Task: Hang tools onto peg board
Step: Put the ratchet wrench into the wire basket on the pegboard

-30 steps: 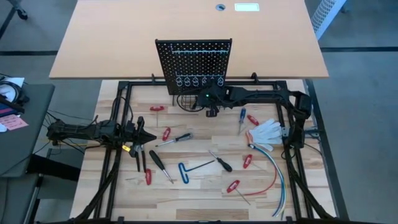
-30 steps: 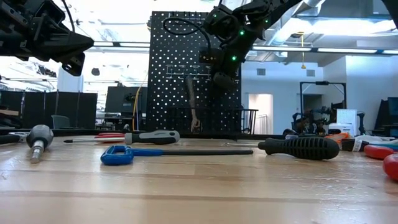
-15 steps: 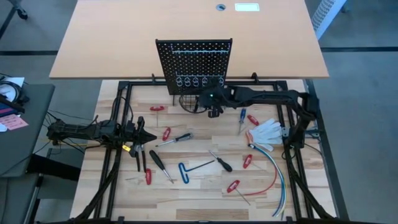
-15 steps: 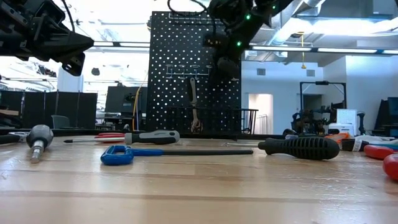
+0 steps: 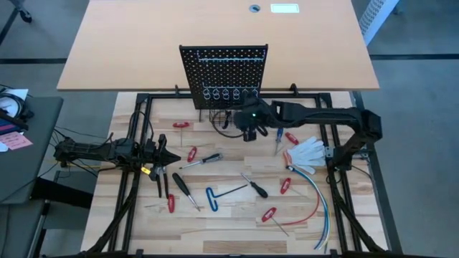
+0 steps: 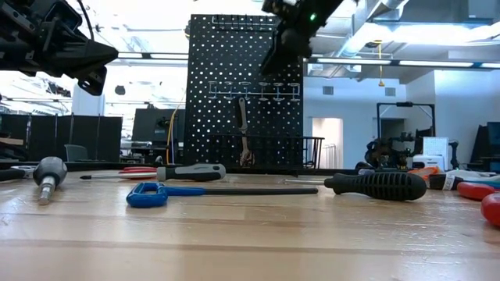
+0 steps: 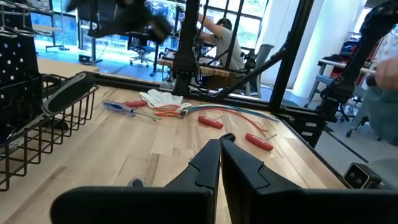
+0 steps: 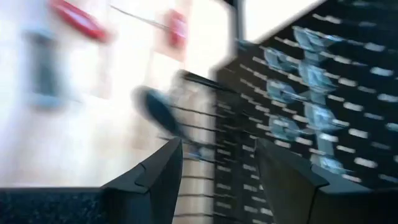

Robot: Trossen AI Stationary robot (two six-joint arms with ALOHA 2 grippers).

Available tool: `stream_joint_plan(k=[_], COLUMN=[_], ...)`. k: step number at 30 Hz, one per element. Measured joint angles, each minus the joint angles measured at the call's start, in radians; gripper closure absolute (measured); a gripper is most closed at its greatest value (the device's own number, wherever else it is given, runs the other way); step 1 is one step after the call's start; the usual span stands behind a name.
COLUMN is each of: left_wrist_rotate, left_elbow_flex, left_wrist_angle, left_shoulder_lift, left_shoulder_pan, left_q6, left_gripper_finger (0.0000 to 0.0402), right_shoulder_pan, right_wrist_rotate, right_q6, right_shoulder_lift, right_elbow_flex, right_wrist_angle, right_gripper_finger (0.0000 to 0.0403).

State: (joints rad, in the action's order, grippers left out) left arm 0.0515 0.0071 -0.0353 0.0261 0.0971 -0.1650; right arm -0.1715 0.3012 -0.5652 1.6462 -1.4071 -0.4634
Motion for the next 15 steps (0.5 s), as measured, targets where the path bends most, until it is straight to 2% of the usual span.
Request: stream_joint_plan(k=[3,5,7,12,15], left_wrist_rotate=[0.000,0.000,0.000,0.001,0.001], left_elbow_flex=[0.000,0.000,0.000,0.000,0.000], left_wrist_angle=[0.000,0.000,0.000,0.000,0.000], left_shoulder_lift=[0.000,0.000,0.000,0.000,0.000], left_shoulder_pan=[0.000,0.000,0.000,0.000,0.000], left_q6=[-0.001,-0.006,-0.008,-0.016,-0.006], left_gripper_finger=[0.0389,0.0389,0.0389,0.0389,0.0389], right_shoulder_pan=[0.020,0.025,0.037,0.057,0.061], right_wrist_rotate=[-0.191,-0.259,-0.223,-0.002,0.063], right_q6=[0.130,0.212,0.249,0.302,0.327], right_shoulder_lift=[-0.002,0.007,0.012,0.012,0.012], right_elbow_flex=[0.029,0.098,0.181,0.402,0.462], right_wrist_angle=[-0.008,0.075,0.209,0.669,0.808], right_gripper_finger=[0.0196,0.0196,0.0196,0.0196,0.0196])
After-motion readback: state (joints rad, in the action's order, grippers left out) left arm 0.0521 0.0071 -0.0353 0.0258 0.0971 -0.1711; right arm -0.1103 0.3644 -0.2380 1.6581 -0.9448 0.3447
